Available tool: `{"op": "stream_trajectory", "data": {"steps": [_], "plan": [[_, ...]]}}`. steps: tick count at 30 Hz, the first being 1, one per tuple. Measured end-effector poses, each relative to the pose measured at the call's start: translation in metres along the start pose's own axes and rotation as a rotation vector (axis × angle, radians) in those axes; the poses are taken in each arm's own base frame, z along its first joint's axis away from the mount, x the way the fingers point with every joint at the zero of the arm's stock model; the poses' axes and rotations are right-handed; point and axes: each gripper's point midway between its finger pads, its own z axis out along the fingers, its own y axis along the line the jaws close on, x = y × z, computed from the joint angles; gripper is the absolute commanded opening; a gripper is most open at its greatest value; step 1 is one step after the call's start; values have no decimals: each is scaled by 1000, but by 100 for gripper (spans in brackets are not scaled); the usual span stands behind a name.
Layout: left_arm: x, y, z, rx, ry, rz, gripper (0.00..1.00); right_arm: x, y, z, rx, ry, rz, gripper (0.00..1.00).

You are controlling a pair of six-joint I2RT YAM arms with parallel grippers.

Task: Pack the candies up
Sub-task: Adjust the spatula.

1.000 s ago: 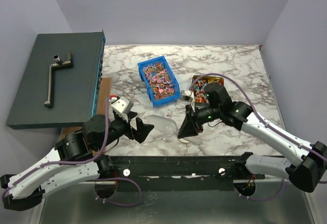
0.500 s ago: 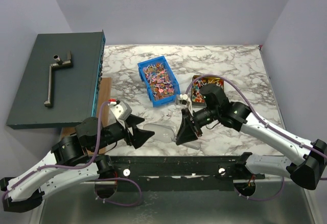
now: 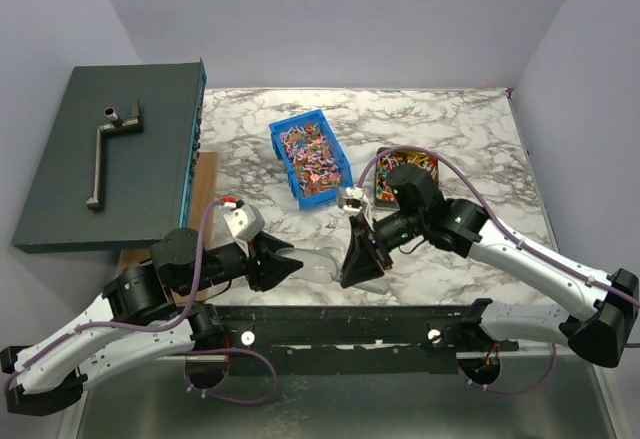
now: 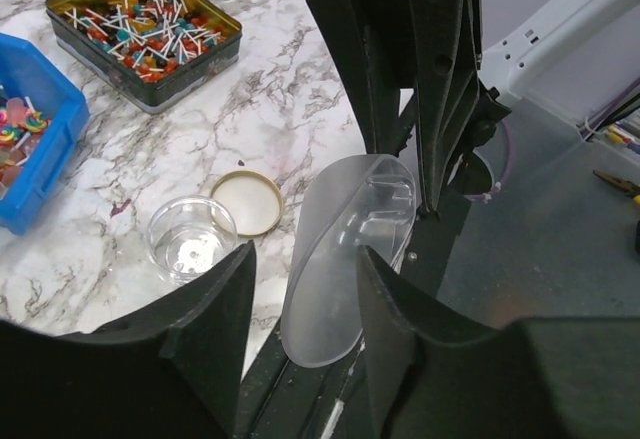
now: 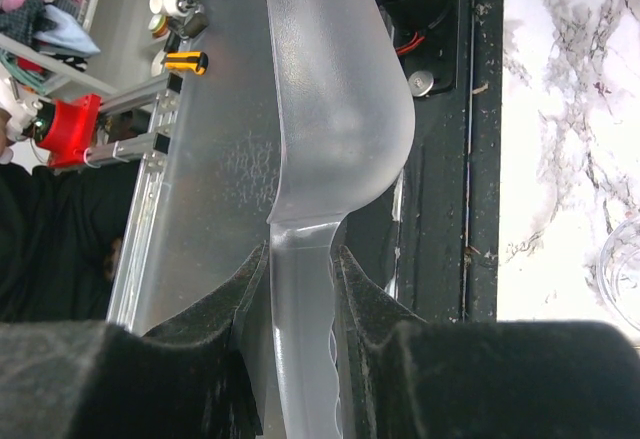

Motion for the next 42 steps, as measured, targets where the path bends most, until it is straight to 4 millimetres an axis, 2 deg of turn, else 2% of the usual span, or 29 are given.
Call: {"op": "stream_trajectory", "data": {"steps": [9,15,20,24,29,33,42], "plan": [[1,-2,0,12,4,5,22,3,-1,-1,6,12,3,1],[1,-1,1,10,9,5,0,7,-1,-1,9,22,7,9],[2,-1,2,9,13,2,0,8,-4,-1,29,25,1,22],[2,-1,3,10,14,2,0,7,-6,-3,55,21,-4,40],[3,-1,4,10,20,1,0,2,-12,-7,124,6,-35,51],[5,1,7,-4,28,-13,0,-4,-14,-17,198,-28,-82,58],[8,15,13,-98,40,-102,0,-29,-17,-44,383,-160,-179,64]]}}
